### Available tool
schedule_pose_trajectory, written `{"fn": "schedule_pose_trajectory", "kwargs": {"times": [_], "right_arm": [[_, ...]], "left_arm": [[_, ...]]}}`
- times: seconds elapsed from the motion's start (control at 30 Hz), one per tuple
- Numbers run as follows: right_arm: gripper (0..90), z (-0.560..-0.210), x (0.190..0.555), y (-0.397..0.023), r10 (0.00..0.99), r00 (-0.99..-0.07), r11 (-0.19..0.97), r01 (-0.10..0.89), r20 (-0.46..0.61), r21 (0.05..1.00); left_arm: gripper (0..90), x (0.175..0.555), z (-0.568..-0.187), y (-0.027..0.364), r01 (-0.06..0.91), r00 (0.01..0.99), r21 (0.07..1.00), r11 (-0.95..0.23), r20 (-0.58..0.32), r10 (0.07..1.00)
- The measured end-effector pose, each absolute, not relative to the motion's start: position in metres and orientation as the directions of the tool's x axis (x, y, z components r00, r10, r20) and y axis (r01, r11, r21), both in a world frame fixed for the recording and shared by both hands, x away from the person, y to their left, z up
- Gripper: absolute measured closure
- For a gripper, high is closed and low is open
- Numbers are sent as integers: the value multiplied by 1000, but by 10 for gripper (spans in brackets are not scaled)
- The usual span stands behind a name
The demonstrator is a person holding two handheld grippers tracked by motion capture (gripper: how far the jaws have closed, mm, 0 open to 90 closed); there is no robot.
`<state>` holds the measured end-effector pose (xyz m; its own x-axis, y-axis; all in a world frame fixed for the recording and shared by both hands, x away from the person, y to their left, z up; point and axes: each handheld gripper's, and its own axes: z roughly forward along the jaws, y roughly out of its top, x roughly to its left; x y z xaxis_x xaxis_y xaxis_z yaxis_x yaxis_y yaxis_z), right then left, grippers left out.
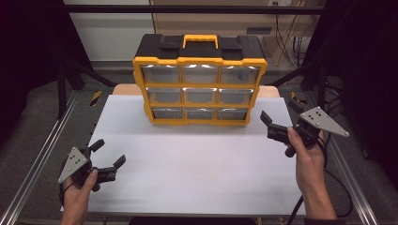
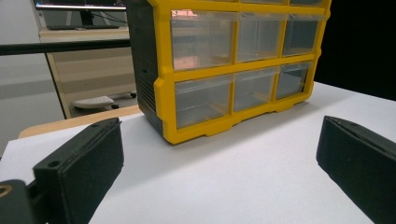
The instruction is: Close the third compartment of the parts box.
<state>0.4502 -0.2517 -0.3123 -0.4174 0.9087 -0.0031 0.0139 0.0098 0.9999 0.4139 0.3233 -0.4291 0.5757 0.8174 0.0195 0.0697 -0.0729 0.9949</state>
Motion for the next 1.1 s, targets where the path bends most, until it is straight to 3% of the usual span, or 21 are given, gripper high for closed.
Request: {"fn": "schedule_pose_trajectory", "kwargs": {"times": [1.1], "right_arm": [[23,-334,425,-281,925,-380,30,15,-21,999]], "left_arm": [[6,413,-429,326,55,576,996,-72,27,817]]}}
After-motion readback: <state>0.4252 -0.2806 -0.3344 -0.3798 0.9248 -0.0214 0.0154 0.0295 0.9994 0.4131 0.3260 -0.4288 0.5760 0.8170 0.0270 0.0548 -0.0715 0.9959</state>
